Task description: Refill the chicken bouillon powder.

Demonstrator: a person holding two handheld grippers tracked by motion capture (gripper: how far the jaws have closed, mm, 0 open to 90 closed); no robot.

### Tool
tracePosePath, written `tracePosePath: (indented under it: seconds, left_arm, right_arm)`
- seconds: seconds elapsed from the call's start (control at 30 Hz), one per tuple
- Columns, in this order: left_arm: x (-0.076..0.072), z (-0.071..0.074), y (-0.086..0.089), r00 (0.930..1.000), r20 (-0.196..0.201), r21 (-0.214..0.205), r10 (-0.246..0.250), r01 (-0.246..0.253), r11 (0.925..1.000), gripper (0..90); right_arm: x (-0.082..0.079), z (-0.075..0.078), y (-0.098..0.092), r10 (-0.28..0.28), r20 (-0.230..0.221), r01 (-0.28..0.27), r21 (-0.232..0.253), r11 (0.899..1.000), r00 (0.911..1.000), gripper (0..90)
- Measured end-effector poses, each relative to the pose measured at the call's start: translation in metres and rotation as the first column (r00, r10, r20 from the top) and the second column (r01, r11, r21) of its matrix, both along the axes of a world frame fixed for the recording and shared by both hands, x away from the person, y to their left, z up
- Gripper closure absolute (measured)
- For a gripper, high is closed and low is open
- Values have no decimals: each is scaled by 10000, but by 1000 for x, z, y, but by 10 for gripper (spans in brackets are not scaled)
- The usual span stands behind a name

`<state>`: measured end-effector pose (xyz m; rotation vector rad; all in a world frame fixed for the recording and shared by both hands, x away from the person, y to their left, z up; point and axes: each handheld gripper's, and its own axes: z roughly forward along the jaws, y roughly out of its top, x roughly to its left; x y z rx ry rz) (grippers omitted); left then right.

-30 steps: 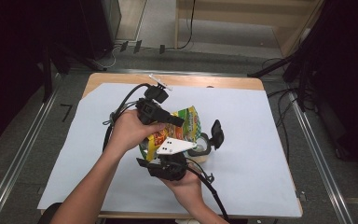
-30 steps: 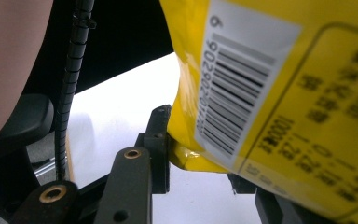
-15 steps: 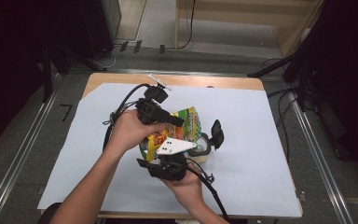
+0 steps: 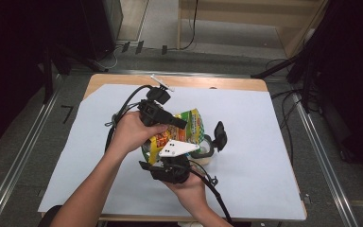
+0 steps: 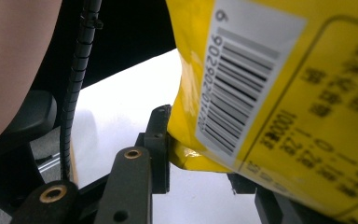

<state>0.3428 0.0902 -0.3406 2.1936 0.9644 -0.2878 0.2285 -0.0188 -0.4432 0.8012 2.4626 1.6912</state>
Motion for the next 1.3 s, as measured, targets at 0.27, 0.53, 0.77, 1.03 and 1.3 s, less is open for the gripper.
tracePosePath:
  seconds: [0.27, 0.53, 0.77, 1.03, 1.3]
  left_arm:
    - [2, -1, 1, 10000, -23, -43, -43, 43, 10000, 815]
    - [1, -2, 0, 10000, -16, -56, -47, 47, 10000, 816]
    - [2, -2, 0, 10000, -27, -44, -54, 54, 10000, 815]
    - [2, -2, 0, 10000, -53, -75, -46, 45, 10000, 815]
    - [1, -2, -1, 10000, -82, -88, -55, 55, 9999, 816]
  right_arm:
    - [1, 0, 0, -5, -60, 5, -28, 10000, 10000, 674]
    - [1, -1, 0, -5, -33, 5, -68, 10000, 10000, 674]
    - [1, -1, -1, -16, -17, 16, -88, 10000, 10000, 674]
    - [1, -1, 0, -33, -21, 33, -94, 10000, 10000, 674]
    - [0, -1, -1, -87, -25, 87, -93, 9999, 10000, 674]
